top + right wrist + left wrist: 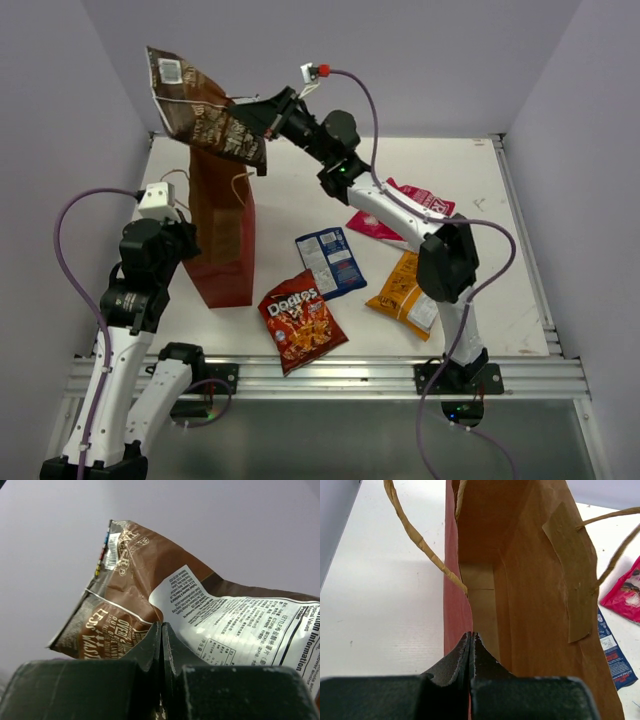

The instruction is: Place the snacks into the paper bag

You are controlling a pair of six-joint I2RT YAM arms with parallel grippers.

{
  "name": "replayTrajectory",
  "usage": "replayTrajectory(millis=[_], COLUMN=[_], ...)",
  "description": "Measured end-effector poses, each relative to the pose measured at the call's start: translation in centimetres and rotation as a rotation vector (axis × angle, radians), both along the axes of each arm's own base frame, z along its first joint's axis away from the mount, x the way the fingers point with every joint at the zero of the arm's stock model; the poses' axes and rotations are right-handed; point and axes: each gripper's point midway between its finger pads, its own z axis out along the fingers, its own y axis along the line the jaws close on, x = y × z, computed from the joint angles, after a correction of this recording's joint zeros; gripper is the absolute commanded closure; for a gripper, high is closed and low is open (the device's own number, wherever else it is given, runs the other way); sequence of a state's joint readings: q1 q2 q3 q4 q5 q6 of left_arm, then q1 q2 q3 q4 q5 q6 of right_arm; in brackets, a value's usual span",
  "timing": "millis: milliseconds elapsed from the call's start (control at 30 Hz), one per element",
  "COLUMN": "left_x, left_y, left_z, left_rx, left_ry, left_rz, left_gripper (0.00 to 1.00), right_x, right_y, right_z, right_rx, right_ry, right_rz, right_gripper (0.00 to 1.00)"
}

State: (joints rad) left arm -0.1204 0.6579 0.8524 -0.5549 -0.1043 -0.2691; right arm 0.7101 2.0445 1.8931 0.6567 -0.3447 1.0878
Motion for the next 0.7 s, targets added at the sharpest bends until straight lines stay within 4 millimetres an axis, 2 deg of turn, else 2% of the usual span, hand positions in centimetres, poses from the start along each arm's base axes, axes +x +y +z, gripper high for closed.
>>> replayTrajectory(millis=[100,200,333,433,500,567,700], left_x=[0.0,-0.1,-0.1,-0.1,-0.1,-0.1,-0.2], left_y=[0.0,0.0,0.0,0.0,0.0,0.0,0.0], left_z=[0.0,0.1,0.1,0.2,0.2,0.2,0.2], left_rx=[0.000,0.000,0.000,-0.001,-0.001,-0.001,-0.001], left_ry=[-0.001,-0.003,-0.006,-0.007,-0.008,-0.008,-0.009], left_rz=[0.000,0.000,0.000,0.000,0.000,0.000,0.000], left_gripper=[1.00,1.00,1.00,1.00,1.00,1.00,1.00], right_x=[-0.9,-3.5,-7.7,-9.3,-9.2,-8.7,-7.0], right_y=[3.4,6.0,6.8,6.3,6.1,6.2,7.4], right_z=[0.6,3.3,7.4,8.6,7.8,6.0,0.6], right_rx=[0.040,0.091,0.164,0.196,0.193,0.177,0.118], right_ry=[-0.015,-0.067,-0.135,-0.162,-0.148,-0.119,-0.020], right_rz=[0.059,0.116,0.175,0.193,0.194,0.194,0.197], right_gripper=[1.00,1.00,1.00,1.00,1.00,1.00,1.00])
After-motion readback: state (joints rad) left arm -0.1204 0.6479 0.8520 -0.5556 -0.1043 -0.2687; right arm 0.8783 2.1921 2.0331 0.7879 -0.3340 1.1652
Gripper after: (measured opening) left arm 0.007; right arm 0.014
